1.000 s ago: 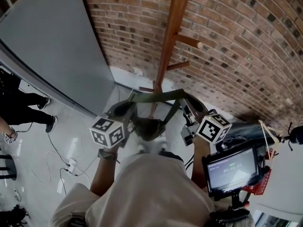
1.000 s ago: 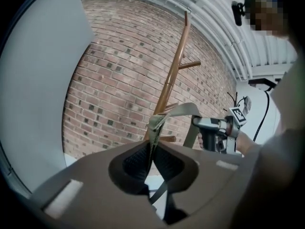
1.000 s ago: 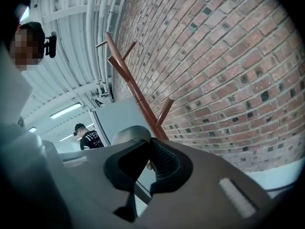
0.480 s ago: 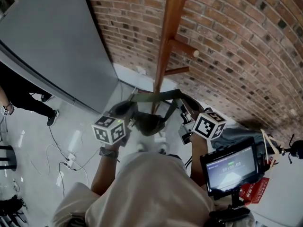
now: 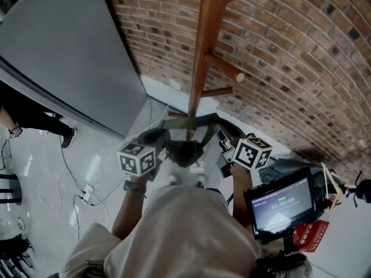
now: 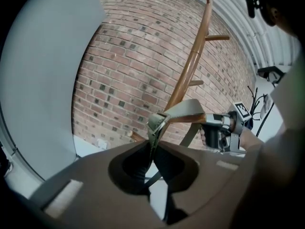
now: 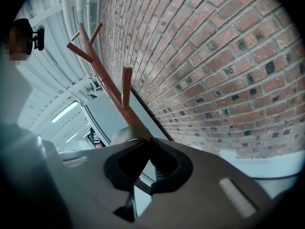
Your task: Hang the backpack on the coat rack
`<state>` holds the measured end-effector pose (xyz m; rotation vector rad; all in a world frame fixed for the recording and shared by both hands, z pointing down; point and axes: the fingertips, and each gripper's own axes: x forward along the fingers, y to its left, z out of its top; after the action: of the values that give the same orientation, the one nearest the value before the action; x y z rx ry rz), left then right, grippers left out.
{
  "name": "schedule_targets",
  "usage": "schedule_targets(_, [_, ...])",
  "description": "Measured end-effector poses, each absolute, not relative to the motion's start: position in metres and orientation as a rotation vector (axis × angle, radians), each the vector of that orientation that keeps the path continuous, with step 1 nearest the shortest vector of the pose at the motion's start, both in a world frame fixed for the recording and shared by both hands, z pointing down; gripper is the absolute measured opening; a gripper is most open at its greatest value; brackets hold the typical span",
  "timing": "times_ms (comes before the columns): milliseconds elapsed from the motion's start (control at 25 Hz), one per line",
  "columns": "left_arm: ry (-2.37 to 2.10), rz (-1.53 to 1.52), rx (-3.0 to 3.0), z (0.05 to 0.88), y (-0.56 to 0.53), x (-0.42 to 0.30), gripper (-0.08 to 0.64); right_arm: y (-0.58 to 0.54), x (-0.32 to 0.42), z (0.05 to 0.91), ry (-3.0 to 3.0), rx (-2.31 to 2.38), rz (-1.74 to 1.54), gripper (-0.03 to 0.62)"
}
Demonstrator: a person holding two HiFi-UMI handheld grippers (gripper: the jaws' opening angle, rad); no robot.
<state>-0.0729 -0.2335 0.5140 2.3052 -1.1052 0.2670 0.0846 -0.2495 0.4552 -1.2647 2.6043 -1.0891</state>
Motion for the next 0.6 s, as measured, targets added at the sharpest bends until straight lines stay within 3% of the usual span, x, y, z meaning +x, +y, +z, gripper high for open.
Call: schedule_targets(600, [-1.046, 0.311, 2.229, 0.551, -0.228, -0.065, 0.021, -0.239, 0.083, 0.490, 2.642, -1.298, -1.196, 0.012])
